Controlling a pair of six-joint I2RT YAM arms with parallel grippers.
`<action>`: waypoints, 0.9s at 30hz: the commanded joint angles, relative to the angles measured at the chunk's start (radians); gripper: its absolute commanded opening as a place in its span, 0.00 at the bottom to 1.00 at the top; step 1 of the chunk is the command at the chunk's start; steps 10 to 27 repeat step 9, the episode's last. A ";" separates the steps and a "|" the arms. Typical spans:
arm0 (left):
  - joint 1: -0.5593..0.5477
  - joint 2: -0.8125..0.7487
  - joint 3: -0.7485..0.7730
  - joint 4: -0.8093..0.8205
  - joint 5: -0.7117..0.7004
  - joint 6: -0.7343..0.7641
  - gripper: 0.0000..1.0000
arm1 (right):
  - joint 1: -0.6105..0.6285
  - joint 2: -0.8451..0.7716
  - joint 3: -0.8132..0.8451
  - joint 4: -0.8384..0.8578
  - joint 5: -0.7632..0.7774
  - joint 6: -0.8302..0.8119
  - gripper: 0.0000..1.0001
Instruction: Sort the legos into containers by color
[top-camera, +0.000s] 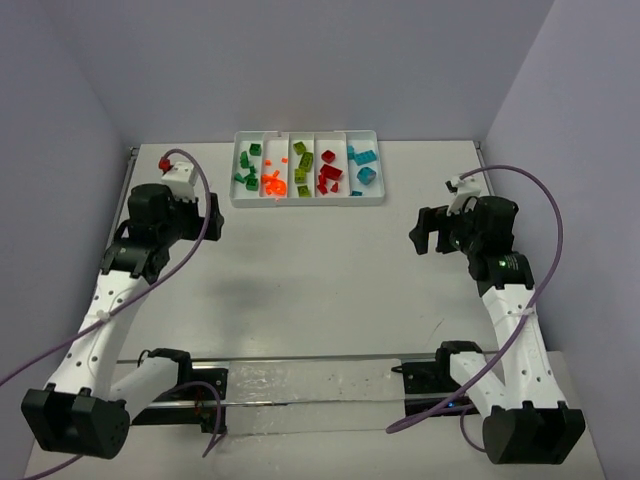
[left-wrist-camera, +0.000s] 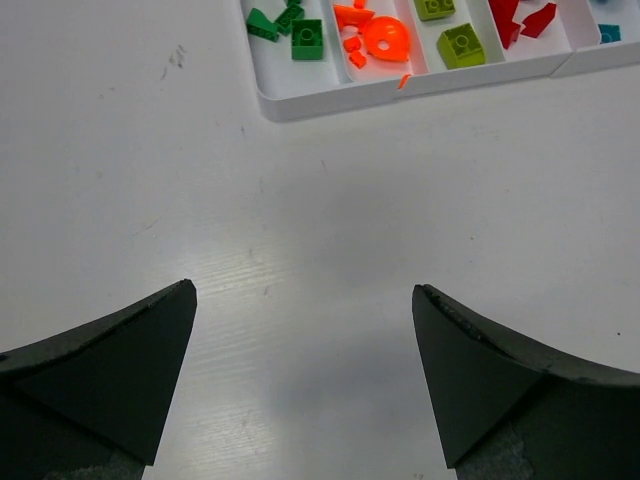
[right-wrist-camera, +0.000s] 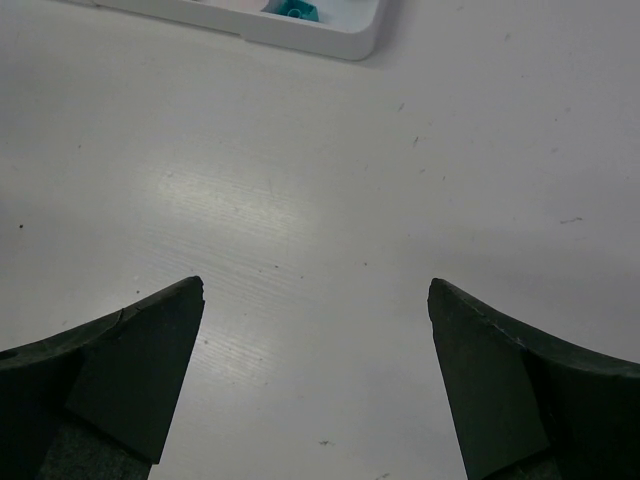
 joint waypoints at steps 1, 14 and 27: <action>0.016 -0.037 -0.001 0.032 -0.039 -0.007 0.99 | 0.008 -0.033 -0.011 0.038 0.010 0.015 1.00; 0.020 -0.023 0.016 0.037 -0.054 -0.024 0.99 | 0.007 -0.051 -0.019 0.039 -0.001 0.009 1.00; 0.020 -0.023 0.016 0.037 -0.054 -0.024 0.99 | 0.007 -0.051 -0.019 0.039 -0.001 0.009 1.00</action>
